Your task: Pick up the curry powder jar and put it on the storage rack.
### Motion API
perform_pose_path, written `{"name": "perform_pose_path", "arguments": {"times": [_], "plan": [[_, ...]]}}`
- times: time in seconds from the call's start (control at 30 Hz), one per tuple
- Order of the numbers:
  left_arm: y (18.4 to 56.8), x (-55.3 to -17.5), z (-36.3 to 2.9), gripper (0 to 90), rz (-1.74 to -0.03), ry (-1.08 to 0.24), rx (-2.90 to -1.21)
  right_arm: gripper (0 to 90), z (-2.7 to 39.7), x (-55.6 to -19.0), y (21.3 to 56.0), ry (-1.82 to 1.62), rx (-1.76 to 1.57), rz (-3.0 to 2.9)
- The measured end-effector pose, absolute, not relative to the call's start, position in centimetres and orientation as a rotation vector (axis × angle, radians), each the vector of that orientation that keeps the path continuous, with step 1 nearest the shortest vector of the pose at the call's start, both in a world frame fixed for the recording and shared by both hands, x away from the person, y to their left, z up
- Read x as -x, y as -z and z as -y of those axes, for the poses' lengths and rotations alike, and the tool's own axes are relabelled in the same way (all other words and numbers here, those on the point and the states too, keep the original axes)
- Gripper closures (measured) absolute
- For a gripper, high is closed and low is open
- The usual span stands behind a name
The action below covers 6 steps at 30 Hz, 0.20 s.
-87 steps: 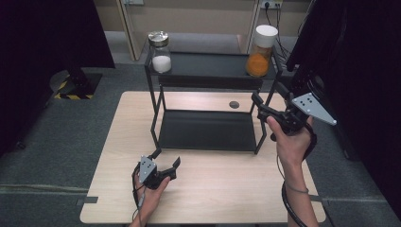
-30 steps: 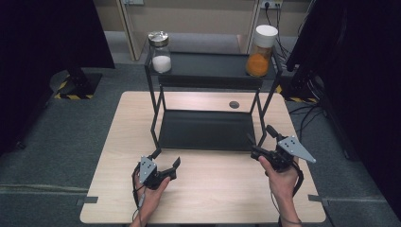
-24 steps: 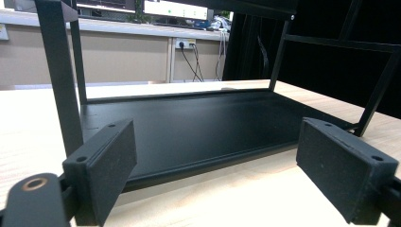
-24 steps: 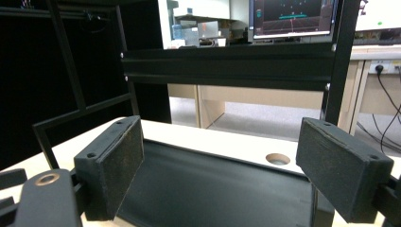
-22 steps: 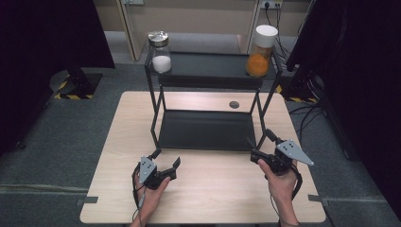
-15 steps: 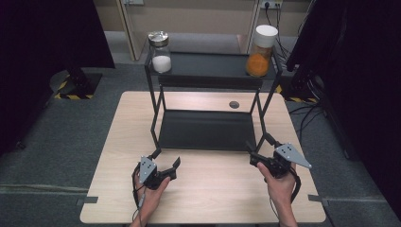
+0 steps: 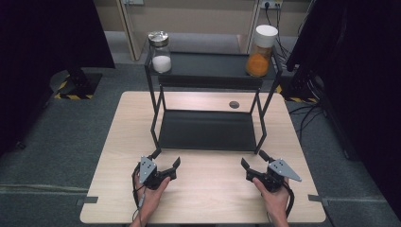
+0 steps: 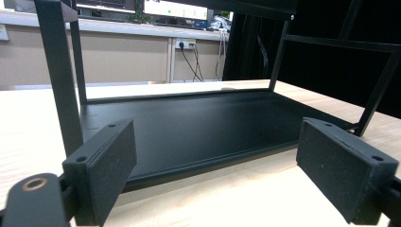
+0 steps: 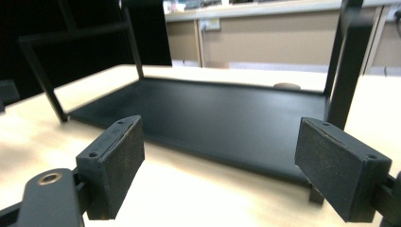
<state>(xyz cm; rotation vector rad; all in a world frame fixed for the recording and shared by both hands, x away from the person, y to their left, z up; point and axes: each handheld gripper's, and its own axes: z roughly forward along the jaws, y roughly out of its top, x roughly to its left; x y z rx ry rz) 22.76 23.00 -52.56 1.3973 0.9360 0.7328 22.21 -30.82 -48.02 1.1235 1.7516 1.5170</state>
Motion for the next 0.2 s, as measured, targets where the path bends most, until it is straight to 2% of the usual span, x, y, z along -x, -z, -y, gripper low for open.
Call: {"name": "perform_pose_path", "arguments": {"times": [0.2], "plan": [[52.58,-22.83,-23.09,12.5,-0.934,-0.725,-1.396,14.5,31.78,-22.27,48.24,-1.598,-1.15,-1.789]]}}
